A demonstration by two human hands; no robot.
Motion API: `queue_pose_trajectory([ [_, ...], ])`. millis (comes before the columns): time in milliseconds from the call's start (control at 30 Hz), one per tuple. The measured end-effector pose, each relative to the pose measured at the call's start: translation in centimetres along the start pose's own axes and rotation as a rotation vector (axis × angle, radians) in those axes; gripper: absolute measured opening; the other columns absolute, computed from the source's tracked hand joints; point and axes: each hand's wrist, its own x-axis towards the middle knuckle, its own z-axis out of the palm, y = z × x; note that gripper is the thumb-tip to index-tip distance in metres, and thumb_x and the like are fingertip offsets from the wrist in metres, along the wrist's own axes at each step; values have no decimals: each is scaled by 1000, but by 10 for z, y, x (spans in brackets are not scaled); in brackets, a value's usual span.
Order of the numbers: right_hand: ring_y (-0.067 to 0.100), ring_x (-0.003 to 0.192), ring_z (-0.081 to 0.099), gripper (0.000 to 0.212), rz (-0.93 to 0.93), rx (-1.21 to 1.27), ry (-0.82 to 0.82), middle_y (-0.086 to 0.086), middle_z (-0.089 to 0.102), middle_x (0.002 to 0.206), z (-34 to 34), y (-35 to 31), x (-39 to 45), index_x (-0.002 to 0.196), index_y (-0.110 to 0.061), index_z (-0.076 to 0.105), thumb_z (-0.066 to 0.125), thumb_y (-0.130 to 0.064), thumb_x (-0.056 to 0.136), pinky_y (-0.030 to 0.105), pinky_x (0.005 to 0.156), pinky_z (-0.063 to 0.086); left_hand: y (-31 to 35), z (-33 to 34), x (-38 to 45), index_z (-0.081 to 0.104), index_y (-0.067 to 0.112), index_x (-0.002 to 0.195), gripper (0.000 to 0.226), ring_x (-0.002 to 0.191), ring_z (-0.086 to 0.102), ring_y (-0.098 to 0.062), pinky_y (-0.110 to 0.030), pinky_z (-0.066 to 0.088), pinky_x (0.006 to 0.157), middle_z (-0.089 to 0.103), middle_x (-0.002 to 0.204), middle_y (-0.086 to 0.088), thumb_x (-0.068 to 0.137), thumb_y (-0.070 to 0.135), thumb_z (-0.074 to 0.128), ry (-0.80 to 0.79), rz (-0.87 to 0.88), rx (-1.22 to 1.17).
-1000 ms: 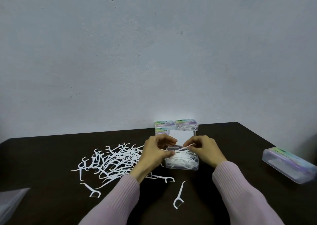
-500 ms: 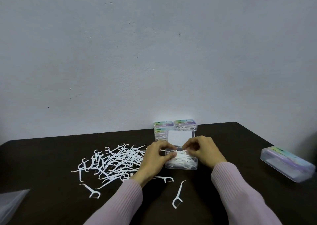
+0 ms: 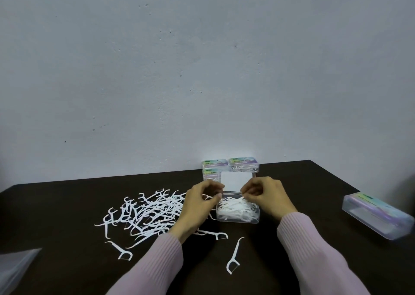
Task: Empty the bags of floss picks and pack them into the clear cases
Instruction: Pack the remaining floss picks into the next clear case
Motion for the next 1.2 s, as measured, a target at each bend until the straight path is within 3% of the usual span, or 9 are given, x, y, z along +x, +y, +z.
queue_pose_trajectory([
  [133, 2, 84, 57, 4, -15, -268, -25, -15, 62, 83, -2, -2, -2, 87, -31, 67, 67, -30, 83, 37, 101, 38, -3, 1, -1, 70, 20, 86, 18, 80, 63, 4, -13, 50, 73, 70, 90, 10, 84, 3, 65, -71, -10, 40],
  [267, 4, 83, 51, 8, -4, -354, 3, -15, 58, 82, -4, -4, -5, 91, -31, 65, 62, -36, 86, 35, 98, 27, -5, 4, 0, 71, 17, 87, 14, 81, 61, 6, -11, 48, 74, 69, 91, 11, 85, 5, 65, -49, -6, 77],
  [467, 6, 82, 52, 8, -36, -418, 28, -14, 58, 79, 3, -6, -6, 91, -30, 65, 58, -33, 89, 33, 95, 27, -7, 5, -2, 73, 18, 86, 13, 84, 58, 5, -3, 40, 68, 69, 94, 5, 85, 8, 65, -43, 29, 158],
  [667, 3, 71, 54, 4, -161, -242, -49, -10, 62, 76, 4, -11, -6, 86, -24, 68, 64, -25, 84, 22, 83, 42, -1, 2, -3, 70, 20, 98, 15, 89, 63, -4, -15, 49, 76, 69, 98, 8, 88, 11, 63, -46, 31, 132],
  [733, 2, 66, 52, 5, -204, -179, -98, -7, 64, 77, 4, -16, -8, 86, -21, 70, 66, -20, 83, 13, 67, 41, 4, -3, -6, 70, 22, 98, 17, 91, 63, -2, -21, 52, 81, 69, 97, 9, 88, 11, 62, -50, 38, 134],
  [833, 1, 63, 50, 9, -263, -157, -217, -11, 59, 73, 4, -27, -12, 87, -20, 71, 65, -15, 82, 11, 60, 38, 8, -12, -12, 72, 21, 97, 17, 92, 63, 0, -20, 50, 83, 70, 97, 10, 87, 10, 62, -95, 65, 157],
  [933, 1, 65, 53, 18, -258, -128, -417, -13, 60, 74, 4, -37, -20, 87, -20, 71, 62, -7, 79, 11, 60, 42, 9, -24, -22, 73, 21, 96, 21, 90, 62, 3, -15, 48, 80, 70, 95, 12, 87, 6, 61, -144, 83, 195],
  [1067, 1, 65, 54, 31, -224, -159, -625, 4, 69, 87, 4, -40, -29, 87, -23, 71, 57, 2, 74, 15, 67, 46, 7, -54, -33, 71, 30, 93, 23, 96, 59, 6, -19, 46, 84, 69, 97, 17, 88, 10, 60, -212, 58, 284],
  [1200, -3, 69, 53, 36, -131, -228, -793, -8, 61, 85, -3, -44, -33, 103, -19, 67, 64, 5, 76, 10, 67, 42, 6, -94, -40, 69, 29, 93, 18, 96, 59, 5, -17, 46, 84, 68, 99, 18, 89, 13, 62, -223, 20, 364],
])
